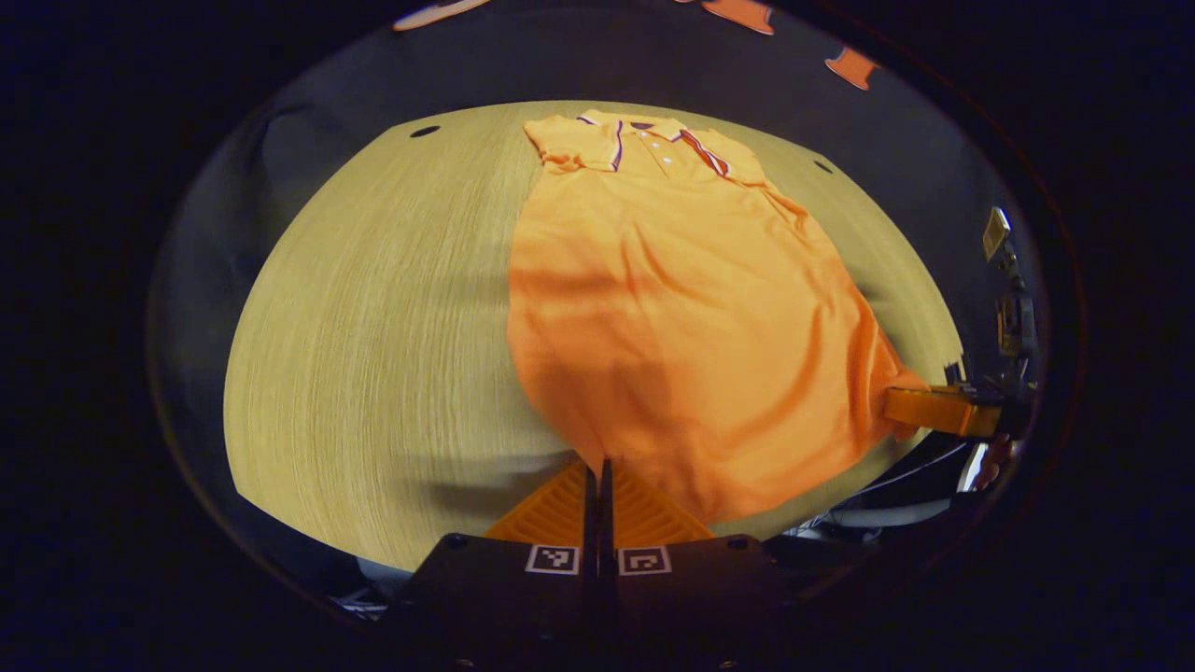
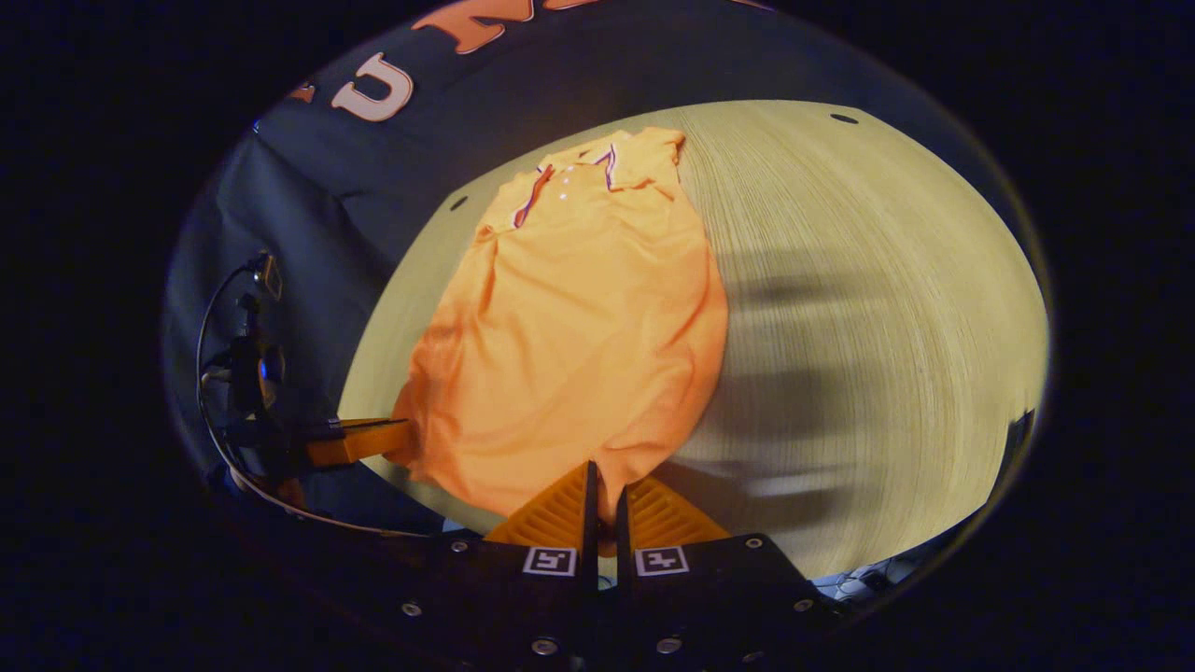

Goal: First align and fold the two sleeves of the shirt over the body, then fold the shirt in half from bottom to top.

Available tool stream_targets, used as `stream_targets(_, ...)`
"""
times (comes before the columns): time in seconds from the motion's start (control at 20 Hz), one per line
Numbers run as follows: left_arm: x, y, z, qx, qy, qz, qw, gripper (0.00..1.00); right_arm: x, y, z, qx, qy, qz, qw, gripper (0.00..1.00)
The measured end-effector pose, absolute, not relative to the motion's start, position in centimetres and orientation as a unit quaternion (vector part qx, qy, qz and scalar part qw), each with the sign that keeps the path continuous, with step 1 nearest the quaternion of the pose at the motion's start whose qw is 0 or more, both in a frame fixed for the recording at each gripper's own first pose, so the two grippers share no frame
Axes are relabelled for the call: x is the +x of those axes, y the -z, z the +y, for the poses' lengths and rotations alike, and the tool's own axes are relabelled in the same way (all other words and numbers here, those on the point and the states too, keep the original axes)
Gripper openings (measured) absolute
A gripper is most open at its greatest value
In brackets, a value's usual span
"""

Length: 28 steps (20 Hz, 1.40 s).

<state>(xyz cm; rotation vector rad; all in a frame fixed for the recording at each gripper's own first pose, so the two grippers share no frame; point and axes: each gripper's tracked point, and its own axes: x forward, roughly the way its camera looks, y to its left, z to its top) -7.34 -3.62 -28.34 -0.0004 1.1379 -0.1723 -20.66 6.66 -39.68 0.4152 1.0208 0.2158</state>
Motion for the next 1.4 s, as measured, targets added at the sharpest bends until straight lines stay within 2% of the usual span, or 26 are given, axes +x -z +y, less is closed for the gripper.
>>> stream_targets(0.25, -3.8, 25.5, -3.7, 0.001, 0.095, 0.506, 0.857, 0.01, -17.4, 36.8, 7.0, 0.188, -0.117, 0.431, 0.875, 0.08)
stream_targets(0.7, 3.1, 19.3, -4.5, -0.023, 0.121, 0.439, 0.890, 0.01, -13.3, 30.8, 5.5, 0.215, -0.119, 0.354, 0.902, 0.08)
stream_targets(0.95, 8.2, 16.0, -4.7, -0.012, 0.137, 0.407, 0.903, 0.01, -10.1, 29.3, 4.5, 0.202, -0.111, 0.348, 0.908, 0.08)
stream_targets(1.4, 17.2, 12.4, -5.7, 0.017, 0.171, 0.365, 0.915, 0.01, -3.2, 27.8, 2.1, 0.162, -0.052, 0.361, 0.917, 0.08)
